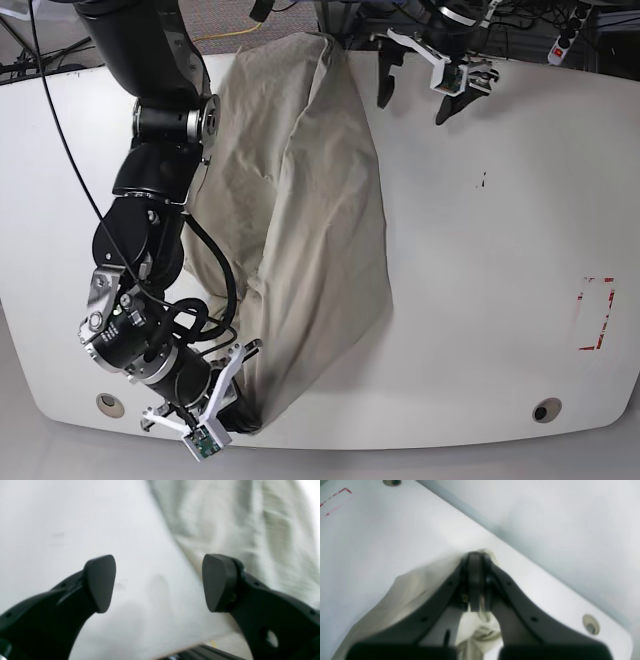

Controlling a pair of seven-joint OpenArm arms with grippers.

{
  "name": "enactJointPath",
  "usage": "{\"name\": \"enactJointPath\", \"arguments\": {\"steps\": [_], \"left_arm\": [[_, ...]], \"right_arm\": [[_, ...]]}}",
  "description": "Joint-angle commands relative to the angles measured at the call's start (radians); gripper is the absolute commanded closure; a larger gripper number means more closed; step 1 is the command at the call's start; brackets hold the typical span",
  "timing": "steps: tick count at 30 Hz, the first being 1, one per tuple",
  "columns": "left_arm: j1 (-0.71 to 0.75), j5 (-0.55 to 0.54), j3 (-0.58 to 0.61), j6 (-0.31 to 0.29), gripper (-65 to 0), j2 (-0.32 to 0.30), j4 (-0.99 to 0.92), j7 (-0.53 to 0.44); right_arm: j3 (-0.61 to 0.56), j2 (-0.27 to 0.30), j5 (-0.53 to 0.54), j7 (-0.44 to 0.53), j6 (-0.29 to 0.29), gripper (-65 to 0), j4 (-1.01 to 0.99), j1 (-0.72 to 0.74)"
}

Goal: Fold the T-shirt properly

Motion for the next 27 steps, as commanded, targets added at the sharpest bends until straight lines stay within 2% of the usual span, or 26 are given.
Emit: {"name": "enactJointPath", "arguments": {"steps": [1,4,9,13,20,24,27], "left_arm": [[-0.013,0.001,0.056,-0.005,-50.6,-0.022,0.018,-0.026],[-0.044,0.001,0.113,-0.005,-50.6,-0.039,0.010,0.022],[-0.129,0.001,0.181,-0.005,-50.6,-0.034,-0.001,0.203],[-0.191,0.002,0.211,-0.005,-50.6,-0.033,-0.019,0.290],[-0.245,0.002,0.262,-0.005,-50.6,-0.040,-0.081,0.322],[-0.271,0.002,0.300,-0.002,-50.6,-0.075,-0.127,0.322],[-0.291,0.002,0.312,0.000,-50.6,-0.080,-0.147,0.322]], "right_arm": [[-0.001,0.006,0.016,0.029,-0.002,0.0,0.019,0.056],[-0.038,0.006,0.016,0.031,-0.002,0.0,0.019,0.064],[-0.069,0.006,0.016,0.031,-0.002,0.0,0.019,0.070],[-0.070,0.006,0.016,0.031,-0.002,0.0,0.019,0.070],[-0.073,0.002,-0.073,0.032,-0.002,0.0,0.017,0.070],[-0.072,0.006,-0.072,0.032,-0.002,0.0,0.017,0.070],[-0.067,0.006,-0.072,0.032,-0.002,0.0,0.017,0.070]]}}
